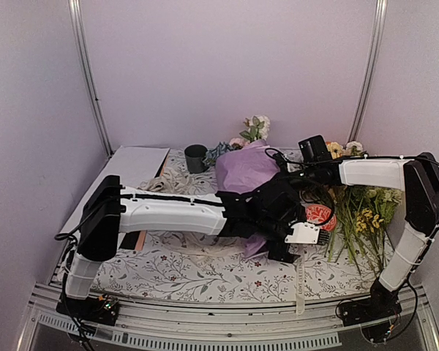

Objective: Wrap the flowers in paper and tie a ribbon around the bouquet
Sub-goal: Place the ribbon at the center of the board, then pick up the ribbon from the center of the board.

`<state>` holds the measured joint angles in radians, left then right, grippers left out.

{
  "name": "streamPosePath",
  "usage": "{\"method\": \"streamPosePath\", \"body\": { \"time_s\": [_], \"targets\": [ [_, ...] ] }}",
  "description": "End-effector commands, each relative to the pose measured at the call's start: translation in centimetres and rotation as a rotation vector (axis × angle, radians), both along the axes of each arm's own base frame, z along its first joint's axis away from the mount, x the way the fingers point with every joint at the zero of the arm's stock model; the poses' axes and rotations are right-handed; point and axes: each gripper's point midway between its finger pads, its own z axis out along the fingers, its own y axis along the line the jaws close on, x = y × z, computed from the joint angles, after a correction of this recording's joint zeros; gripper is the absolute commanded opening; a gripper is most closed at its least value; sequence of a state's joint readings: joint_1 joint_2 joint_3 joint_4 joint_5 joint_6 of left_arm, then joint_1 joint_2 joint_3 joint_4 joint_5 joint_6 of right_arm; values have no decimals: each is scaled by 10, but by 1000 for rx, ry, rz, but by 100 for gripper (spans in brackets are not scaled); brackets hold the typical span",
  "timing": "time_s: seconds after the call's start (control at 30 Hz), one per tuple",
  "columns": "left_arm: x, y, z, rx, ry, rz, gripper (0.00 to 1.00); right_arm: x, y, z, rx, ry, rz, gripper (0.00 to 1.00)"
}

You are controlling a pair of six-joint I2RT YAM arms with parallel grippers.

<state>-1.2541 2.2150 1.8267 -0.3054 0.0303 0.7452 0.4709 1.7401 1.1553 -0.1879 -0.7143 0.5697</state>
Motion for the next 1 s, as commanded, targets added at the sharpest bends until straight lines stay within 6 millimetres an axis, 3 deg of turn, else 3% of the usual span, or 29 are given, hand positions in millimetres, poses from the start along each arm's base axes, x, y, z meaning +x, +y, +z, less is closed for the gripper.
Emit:
{"method": "streamPosePath", "body": {
  "time_s": [0.0,0.13,0.27,0.3,0.37,0.43,0.5,0.57,0.67,0.73,0.83,0.97],
  "targets": [
    [-32,15,61,-110,185,-32,99,2,3,24,43,-84,29,0],
    [-48,45,111,-219,348,-9,99,-1,2,20,38,-77,30,0],
    [-44,87,129,-278,506,155,95,-2,1,17,31,-76,27,0],
    [-38,101,127,-284,552,229,90,-2,1,16,32,-74,26,0],
    [-26,130,106,-260,677,395,66,-4,1,15,35,-70,31,0],
    [-19,163,67,-176,818,579,36,-5,1,13,36,-65,34,0],
    [-24,194,28,-79,965,724,18,-6,2,12,35,-63,38,0],
    [-35,218,0,-37,1022,809,21,-6,2,13,36,-65,41,0],
    [-33,245,-32,-40,992,914,54,-7,1,13,39,-66,43,0],
    [-26,257,-54,-27,936,958,64,-7,2,14,46,-71,42,0],
    [-12,262,-77,8,839,1000,65,-9,2,14,49,-66,42,0],
    [-10,251,-90,17,797,927,62,-11,0,13,45,-65,41,0]
  ]
}}
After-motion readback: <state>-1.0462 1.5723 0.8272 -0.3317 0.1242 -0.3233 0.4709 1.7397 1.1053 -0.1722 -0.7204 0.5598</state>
